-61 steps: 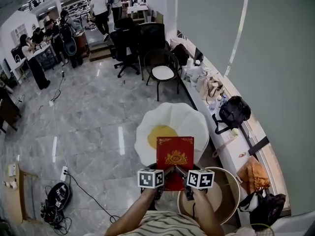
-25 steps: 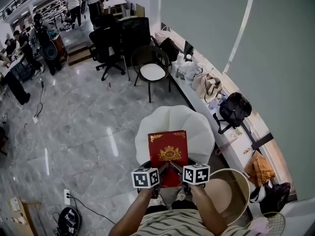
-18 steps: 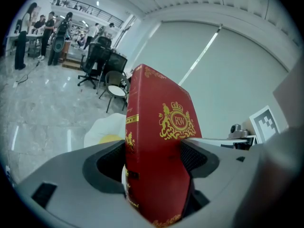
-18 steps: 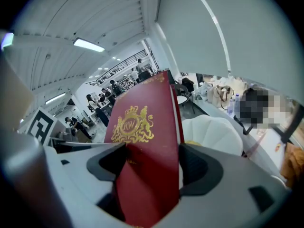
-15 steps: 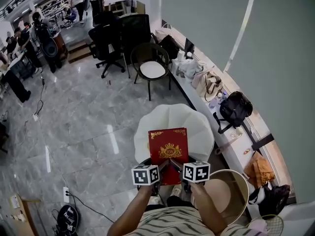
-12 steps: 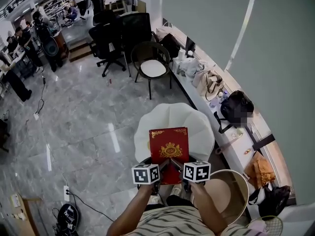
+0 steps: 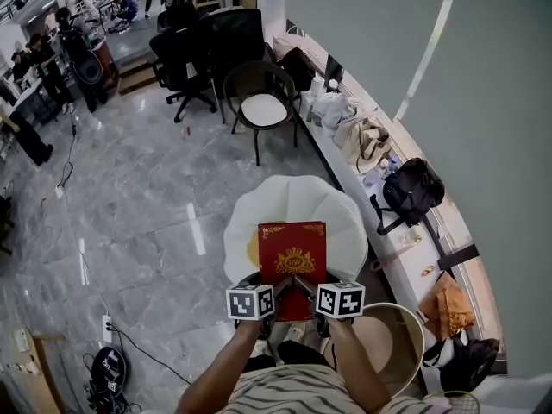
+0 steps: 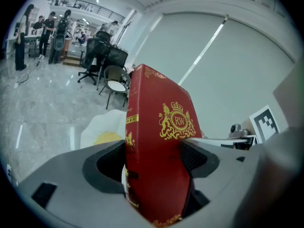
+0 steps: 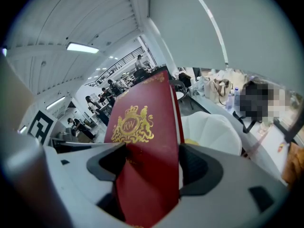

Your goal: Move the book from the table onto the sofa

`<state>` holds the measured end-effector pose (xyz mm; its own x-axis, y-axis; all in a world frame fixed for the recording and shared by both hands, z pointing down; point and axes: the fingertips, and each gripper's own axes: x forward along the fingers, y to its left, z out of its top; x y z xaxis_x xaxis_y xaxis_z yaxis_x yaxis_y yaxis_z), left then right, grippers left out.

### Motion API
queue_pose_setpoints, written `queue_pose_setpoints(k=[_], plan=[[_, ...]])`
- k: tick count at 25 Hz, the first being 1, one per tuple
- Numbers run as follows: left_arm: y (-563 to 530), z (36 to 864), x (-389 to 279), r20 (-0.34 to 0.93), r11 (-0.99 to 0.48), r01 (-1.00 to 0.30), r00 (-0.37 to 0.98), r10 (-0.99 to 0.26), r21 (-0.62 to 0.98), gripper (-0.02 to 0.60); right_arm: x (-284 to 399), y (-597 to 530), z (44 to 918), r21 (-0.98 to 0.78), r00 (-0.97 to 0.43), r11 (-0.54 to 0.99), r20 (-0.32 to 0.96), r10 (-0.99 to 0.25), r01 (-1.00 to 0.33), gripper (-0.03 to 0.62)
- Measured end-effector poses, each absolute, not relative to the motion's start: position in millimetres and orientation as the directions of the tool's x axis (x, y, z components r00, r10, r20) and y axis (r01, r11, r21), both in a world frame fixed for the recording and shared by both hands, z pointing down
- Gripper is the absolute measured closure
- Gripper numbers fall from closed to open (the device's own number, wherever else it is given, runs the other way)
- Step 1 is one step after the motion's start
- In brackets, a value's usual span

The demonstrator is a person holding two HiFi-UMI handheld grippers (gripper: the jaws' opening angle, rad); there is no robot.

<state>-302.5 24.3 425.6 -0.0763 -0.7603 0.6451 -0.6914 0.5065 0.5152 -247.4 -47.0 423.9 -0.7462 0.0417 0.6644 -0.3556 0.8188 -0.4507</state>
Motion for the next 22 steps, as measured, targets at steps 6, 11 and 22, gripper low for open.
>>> queue_pose_setpoints(k=[6,11,22], plan=[[-1.9,443.9,-302.5,0.666,0.528,-0.677,-0.074,-0.742,0.513,0.219,-248.2,-73.5,442.9,-0.467,-0.736,0.811,0.674,0.069,-0.353,0.235],[-11.9,464.5,-305.9,0.684,0.549,-0.663,-0.074,-0.726,0.510,0.218,-252.4,-84.8,463.7,-0.475,-0.719,0.807,0.689,0.091,-0.352,0.235],[-9.8,527.8,-327.3,0.715,0.557,-0.642,-0.017,-0.698,0.528,0.218,-272.0,-81.4,526.4,-0.481,-0.672,0.777,0.733,0.102,-0.406,0.235]])
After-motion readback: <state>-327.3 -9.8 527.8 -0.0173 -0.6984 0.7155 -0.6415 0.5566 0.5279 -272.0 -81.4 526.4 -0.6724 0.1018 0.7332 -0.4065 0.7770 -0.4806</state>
